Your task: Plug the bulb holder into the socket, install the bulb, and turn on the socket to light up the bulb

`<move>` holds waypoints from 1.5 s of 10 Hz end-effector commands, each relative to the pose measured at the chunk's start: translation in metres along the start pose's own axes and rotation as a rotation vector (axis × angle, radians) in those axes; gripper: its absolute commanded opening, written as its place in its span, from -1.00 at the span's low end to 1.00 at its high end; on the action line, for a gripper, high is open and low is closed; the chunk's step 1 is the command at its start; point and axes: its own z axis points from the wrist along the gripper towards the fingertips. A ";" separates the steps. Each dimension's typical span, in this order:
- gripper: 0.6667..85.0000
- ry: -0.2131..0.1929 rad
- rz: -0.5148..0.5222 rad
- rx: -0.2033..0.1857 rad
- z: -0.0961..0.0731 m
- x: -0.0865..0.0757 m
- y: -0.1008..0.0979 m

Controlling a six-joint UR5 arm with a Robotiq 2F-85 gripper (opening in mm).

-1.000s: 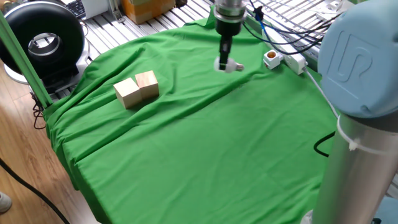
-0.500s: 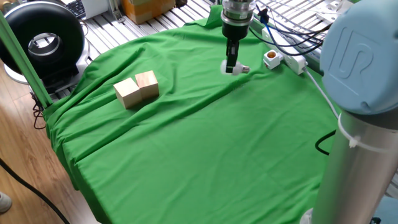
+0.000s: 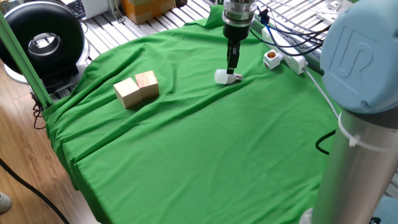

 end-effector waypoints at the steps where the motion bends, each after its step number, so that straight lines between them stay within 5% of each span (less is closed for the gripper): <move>1: 0.42 0.027 0.009 0.008 -0.001 0.008 -0.003; 3: 0.40 0.137 0.038 0.052 -0.004 0.037 -0.014; 4: 0.39 0.151 0.047 0.065 -0.004 0.040 -0.017; 9: 0.39 0.162 0.061 0.061 -0.016 0.004 0.014; 12: 0.38 0.186 0.035 0.075 -0.013 0.005 0.006; 14: 0.19 0.295 0.011 0.159 -0.022 0.037 -0.020; 15: 0.17 0.344 -0.058 0.170 -0.027 0.047 -0.026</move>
